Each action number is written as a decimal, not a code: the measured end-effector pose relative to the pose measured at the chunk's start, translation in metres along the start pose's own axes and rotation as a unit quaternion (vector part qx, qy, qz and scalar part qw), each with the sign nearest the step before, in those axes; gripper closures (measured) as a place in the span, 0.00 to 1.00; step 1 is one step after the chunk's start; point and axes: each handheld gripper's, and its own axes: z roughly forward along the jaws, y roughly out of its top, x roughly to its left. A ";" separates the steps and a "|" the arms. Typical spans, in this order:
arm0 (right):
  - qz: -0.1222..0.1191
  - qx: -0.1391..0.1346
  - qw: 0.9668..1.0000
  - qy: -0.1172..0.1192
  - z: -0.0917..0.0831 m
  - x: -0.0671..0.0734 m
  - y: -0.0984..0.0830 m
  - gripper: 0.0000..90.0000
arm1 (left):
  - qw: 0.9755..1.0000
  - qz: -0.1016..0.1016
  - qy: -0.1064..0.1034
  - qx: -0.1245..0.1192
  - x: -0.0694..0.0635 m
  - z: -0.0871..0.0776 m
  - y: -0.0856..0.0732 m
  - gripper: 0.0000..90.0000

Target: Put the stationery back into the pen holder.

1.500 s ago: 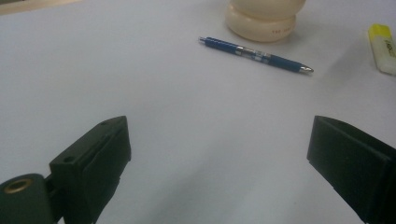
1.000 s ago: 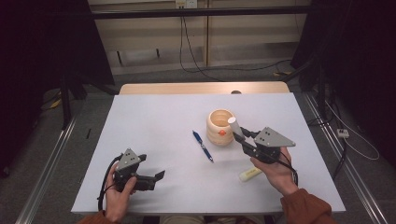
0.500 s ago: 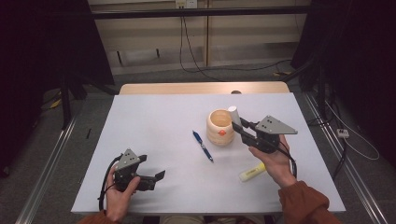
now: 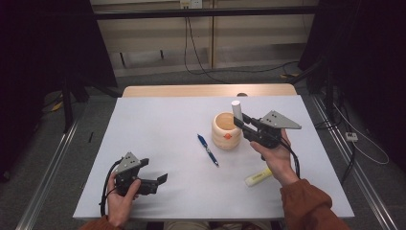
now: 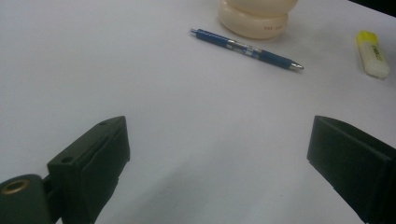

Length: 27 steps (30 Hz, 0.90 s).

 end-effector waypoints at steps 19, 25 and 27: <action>0.016 0.004 1.000 -0.003 0.043 -0.011 -0.013 0.80 | 1.000 0.000 -0.004 0.008 0.002 -0.001 0.000 0.06; 0.017 0.010 1.000 -0.004 0.048 -0.015 -0.021 0.80 | 1.000 -0.001 -0.007 0.010 0.002 0.001 0.000 0.06; 0.018 0.015 1.000 0.000 0.049 -0.014 -0.023 0.80 | 1.000 0.000 -0.009 0.011 0.002 0.000 0.000 0.06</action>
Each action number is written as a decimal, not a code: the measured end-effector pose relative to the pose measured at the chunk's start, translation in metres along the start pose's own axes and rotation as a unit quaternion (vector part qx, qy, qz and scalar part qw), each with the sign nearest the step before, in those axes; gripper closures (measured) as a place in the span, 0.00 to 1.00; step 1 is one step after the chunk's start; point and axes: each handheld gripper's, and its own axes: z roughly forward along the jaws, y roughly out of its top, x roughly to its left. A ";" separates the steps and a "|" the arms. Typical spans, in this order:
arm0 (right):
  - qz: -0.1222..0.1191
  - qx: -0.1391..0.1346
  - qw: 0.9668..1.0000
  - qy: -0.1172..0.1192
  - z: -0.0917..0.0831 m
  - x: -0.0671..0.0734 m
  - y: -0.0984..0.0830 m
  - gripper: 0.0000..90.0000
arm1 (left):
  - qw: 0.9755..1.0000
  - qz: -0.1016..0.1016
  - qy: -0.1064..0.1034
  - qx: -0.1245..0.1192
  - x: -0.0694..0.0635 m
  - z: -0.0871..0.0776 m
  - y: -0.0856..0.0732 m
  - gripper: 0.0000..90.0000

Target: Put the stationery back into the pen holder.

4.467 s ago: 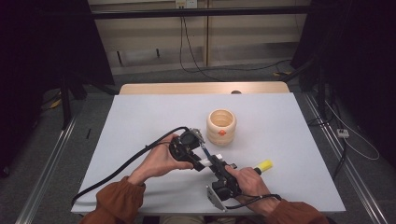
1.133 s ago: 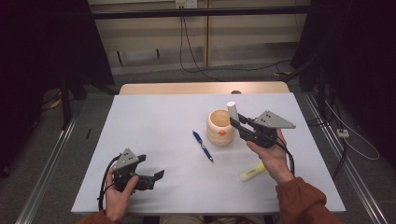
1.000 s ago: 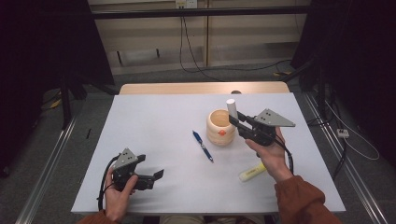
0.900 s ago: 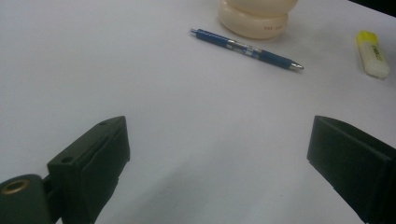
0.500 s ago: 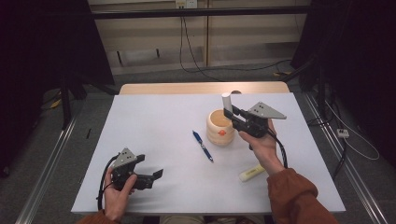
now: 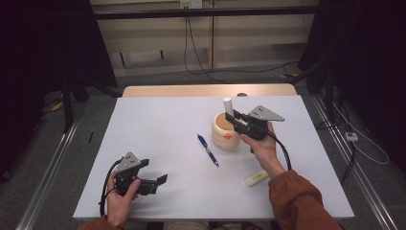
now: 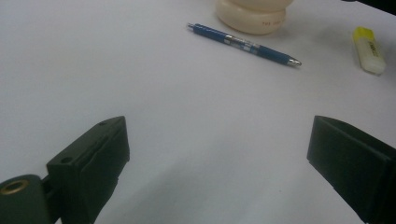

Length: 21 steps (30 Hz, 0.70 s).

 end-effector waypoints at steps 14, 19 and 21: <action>0.024 0.021 0.999 0.003 0.003 0.001 -0.015 0.71 | 1.000 0.002 -0.005 0.006 -0.001 0.001 0.000 0.06; 0.015 0.005 1.000 0.000 -0.003 0.004 -0.008 0.48 | 1.000 0.002 -0.006 0.005 -0.001 0.001 0.000 0.06; 0.015 -0.004 1.000 0.000 -0.006 0.005 -0.005 0.44 | 1.000 0.001 -0.005 0.001 -0.001 0.001 0.000 0.06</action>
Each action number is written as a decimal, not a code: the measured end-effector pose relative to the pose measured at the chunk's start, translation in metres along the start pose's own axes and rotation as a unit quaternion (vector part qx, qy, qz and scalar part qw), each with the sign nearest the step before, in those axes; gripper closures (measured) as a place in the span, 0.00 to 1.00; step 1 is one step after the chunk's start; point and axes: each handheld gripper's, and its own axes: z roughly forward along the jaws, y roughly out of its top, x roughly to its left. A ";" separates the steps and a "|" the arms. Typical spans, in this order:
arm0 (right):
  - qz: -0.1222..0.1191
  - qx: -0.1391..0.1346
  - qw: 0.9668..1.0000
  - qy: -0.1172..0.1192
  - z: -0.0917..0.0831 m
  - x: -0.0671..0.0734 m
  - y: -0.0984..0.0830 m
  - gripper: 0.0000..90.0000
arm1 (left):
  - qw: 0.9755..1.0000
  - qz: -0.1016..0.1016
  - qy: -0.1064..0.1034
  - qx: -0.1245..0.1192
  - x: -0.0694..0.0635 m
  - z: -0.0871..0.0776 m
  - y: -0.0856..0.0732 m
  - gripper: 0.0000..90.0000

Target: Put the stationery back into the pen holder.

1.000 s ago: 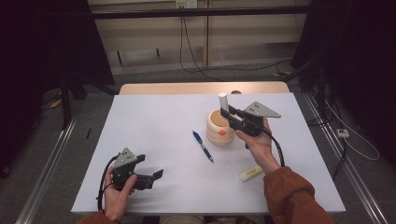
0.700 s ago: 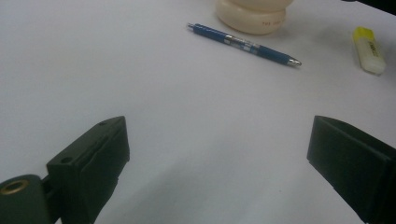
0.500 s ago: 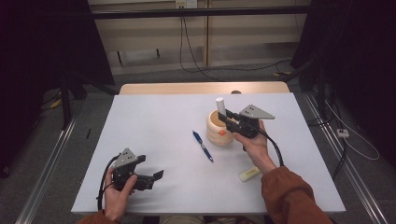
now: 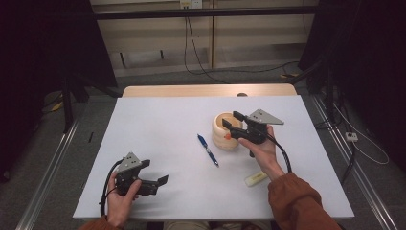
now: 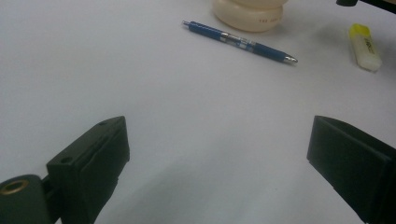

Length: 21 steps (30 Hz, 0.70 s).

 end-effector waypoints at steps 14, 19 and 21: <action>0.008 0.039 0.999 -0.026 -0.024 -0.006 0.004 0.13 | 1.000 0.003 0.007 0.004 0.000 0.000 0.000 0.06; 0.004 0.060 0.998 -0.028 -0.038 -0.006 -0.007 0.11 | 1.000 0.005 0.010 0.004 -0.001 0.001 0.000 0.06; -0.002 0.060 0.998 -0.036 -0.045 -0.006 -0.010 0.12 | 1.000 0.014 0.014 0.013 -0.002 0.001 0.001 0.06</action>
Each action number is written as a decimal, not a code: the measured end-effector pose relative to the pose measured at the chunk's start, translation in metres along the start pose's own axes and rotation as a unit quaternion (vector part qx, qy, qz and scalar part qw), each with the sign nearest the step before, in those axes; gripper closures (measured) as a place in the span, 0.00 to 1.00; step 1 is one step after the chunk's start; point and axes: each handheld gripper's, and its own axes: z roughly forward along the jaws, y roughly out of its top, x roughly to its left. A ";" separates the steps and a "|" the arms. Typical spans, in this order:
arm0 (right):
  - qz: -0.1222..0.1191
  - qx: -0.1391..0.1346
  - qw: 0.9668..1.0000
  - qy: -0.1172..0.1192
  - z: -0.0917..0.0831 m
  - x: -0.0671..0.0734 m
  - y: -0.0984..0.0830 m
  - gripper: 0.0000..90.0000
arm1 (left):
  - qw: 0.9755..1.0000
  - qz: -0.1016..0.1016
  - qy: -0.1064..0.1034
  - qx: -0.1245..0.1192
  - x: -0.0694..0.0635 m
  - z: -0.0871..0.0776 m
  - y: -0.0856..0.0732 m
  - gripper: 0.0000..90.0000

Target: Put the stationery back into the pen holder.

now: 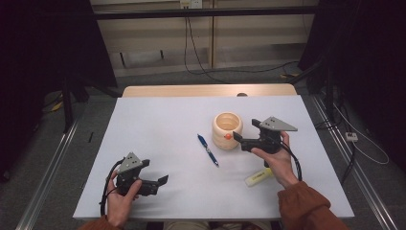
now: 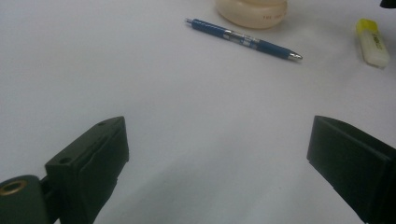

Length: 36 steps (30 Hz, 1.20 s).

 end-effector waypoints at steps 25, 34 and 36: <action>0.010 0.028 0.999 -0.026 -0.076 0.001 -0.045 0.12 | 0.999 -0.014 -0.044 0.004 -0.009 0.023 0.026 0.09; 0.016 0.037 0.999 -0.025 -0.090 0.002 -0.056 0.12 | 0.999 0.011 -0.044 -0.007 -0.014 0.056 0.059 0.11; 0.018 0.036 0.999 -0.024 -0.090 0.002 -0.057 0.11 | 0.999 0.014 -0.044 -0.009 -0.014 0.063 0.064 0.14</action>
